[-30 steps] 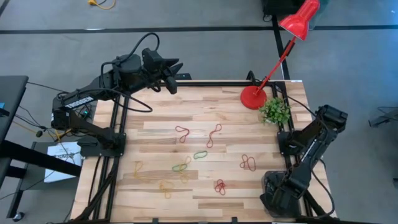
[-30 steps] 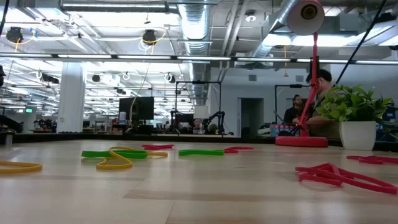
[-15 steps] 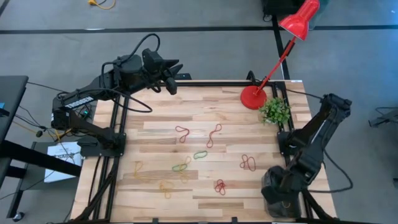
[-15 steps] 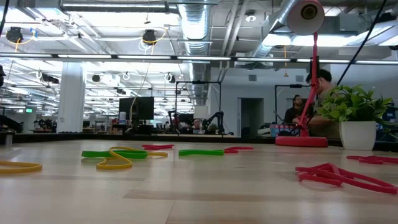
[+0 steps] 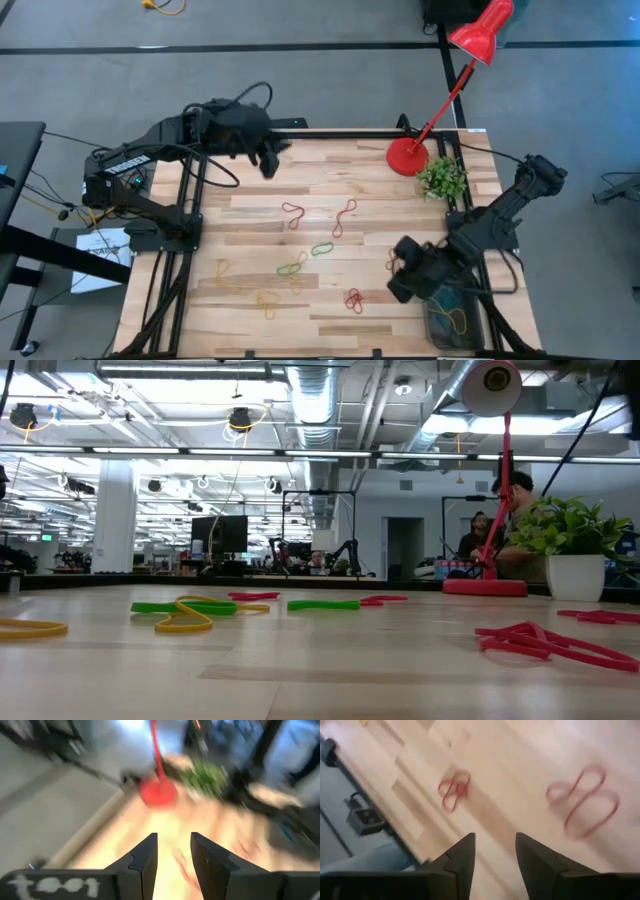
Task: Pick and place items into bin
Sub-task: Put the yellow rubber band into the black bin
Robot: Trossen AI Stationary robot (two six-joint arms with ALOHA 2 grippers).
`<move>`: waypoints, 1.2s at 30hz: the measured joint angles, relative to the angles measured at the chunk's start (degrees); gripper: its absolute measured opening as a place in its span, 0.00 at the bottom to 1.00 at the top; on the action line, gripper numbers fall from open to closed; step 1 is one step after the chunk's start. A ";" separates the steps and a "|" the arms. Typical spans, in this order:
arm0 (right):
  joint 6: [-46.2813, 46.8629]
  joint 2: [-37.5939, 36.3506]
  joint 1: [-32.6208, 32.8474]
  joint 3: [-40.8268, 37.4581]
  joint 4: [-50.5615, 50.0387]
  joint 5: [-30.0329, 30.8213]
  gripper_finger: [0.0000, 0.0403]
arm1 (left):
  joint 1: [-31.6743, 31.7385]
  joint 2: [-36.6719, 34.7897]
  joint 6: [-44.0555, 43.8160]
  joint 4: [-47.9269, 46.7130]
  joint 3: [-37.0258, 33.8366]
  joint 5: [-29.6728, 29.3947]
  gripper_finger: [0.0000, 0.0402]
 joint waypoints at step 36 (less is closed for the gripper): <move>-50.84 -0.11 -25.60 -0.01 9.07 -6.47 0.31 | -39.08 -13.02 -52.32 -30.83 -22.57 -11.41 0.26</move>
